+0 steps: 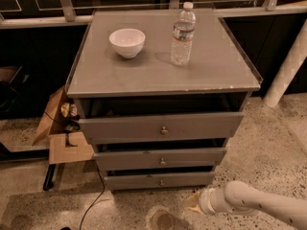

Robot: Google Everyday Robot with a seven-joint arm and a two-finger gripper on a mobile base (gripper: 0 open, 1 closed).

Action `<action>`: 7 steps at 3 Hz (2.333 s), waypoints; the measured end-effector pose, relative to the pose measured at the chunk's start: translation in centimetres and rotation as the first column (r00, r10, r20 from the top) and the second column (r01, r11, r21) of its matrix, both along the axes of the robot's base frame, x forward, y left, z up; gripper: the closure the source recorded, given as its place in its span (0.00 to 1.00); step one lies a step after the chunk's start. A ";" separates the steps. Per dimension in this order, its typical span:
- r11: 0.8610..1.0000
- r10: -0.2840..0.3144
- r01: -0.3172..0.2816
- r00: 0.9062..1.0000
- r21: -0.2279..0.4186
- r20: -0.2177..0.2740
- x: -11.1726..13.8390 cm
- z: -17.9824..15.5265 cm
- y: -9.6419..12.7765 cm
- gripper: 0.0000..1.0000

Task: Open bottom drawer

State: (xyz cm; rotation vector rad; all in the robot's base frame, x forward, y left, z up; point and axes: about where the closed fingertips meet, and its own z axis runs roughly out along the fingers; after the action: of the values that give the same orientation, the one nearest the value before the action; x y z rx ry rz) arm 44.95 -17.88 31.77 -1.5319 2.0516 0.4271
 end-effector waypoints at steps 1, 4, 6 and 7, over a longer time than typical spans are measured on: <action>0.999 0.031 -0.033 0.998 0.026 0.060 1.9 -4.6 1.3 1.00; 0.998 0.028 -0.033 0.995 0.054 0.098 4.8 -8.7 1.9 0.58; 0.999 0.021 -0.026 0.992 0.040 0.125 5.9 -9.4 1.7 0.12; 1.000 0.012 -0.016 0.989 0.026 0.146 7.8 -10.3 1.5 0.00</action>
Offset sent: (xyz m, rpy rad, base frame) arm 0.0770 0.0263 -0.1253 0.0875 -0.1405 0.0444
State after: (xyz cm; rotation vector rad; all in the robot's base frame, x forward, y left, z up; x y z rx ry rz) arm 52.72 -16.38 21.46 -1.5160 1.9172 0.3362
